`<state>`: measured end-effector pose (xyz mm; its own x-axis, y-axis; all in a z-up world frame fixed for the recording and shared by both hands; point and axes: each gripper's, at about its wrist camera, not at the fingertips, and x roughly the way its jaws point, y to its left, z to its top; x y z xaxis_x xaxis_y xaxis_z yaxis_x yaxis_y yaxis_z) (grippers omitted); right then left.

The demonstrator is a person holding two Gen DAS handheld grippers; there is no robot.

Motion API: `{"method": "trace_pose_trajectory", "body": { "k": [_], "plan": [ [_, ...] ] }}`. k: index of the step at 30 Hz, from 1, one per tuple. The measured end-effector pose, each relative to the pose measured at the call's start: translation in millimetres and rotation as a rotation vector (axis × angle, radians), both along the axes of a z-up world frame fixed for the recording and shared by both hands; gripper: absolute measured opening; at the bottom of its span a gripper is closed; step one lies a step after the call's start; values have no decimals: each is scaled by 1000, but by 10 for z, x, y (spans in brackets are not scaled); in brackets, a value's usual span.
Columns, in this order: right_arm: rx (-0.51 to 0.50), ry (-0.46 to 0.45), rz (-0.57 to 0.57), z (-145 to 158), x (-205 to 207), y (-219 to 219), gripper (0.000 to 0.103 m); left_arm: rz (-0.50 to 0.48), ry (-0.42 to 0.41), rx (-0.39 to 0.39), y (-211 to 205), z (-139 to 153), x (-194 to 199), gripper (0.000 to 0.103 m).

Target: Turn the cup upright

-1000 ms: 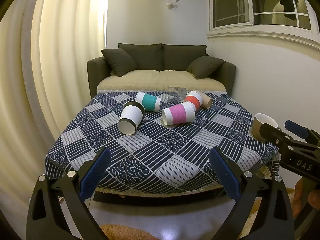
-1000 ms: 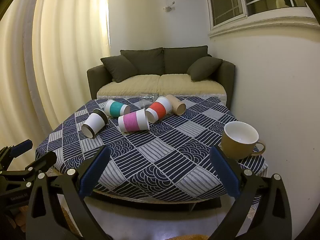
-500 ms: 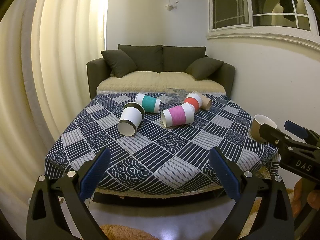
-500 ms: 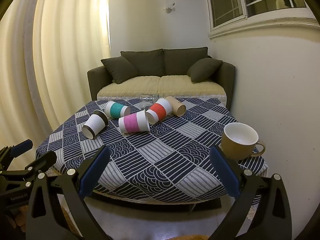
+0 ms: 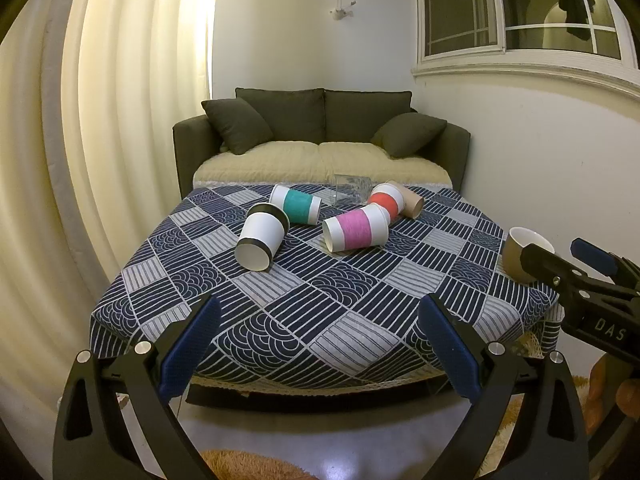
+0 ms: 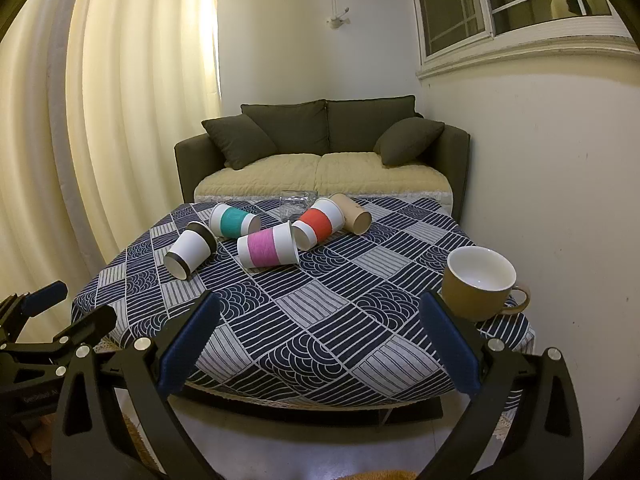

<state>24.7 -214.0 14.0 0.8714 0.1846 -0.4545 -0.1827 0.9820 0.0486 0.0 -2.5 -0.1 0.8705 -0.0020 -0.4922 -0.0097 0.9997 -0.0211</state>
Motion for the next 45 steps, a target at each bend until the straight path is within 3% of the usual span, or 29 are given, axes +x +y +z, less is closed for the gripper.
{"method": "trace_pose_trajectory", "body": {
  "k": [13,19,22,31,37,45],
  "plan": [
    [9,9,1,0,8,0,99,-17,16,-8,7,11,19,97],
    [90,55,44,35,133,-50,99,-145,93,-70,88,97,182,97],
    [119,102,62,13,323,-24,99,-174,145,-76,194,176,370,97],
    [166,147,108,79,771,120,99,-131,355,-55,650,314,1267,96],
    [198,234,130,1,1113,279,99,-141,473,-21,756,176,1935,96],
    [252,313,154,-348,1261,309,99,-122,632,36,786,-174,2672,96]
  ]
}}
